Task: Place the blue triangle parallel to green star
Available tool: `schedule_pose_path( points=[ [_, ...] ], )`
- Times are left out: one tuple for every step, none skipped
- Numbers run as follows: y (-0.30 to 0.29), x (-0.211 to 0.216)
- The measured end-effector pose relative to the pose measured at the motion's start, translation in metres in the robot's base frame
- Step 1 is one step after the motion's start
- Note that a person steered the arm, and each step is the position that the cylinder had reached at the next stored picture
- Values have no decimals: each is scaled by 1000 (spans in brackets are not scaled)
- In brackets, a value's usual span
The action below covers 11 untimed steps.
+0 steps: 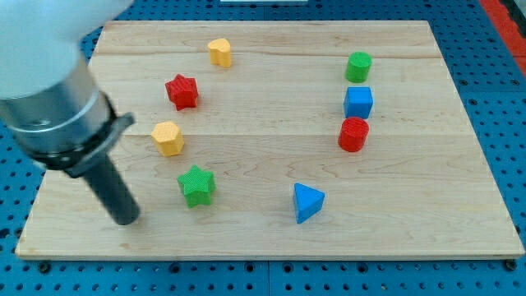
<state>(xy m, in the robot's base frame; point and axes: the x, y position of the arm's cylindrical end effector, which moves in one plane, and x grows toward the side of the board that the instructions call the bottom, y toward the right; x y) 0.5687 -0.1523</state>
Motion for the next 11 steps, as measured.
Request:
schedule_pose_path(
  points=[
    [46, -8],
    [73, -15],
    [94, -7],
    [120, 38],
    [202, 50],
    [221, 41],
    [233, 29],
    [218, -7],
    [215, -25],
    [220, 14],
    [202, 11]
  ],
)
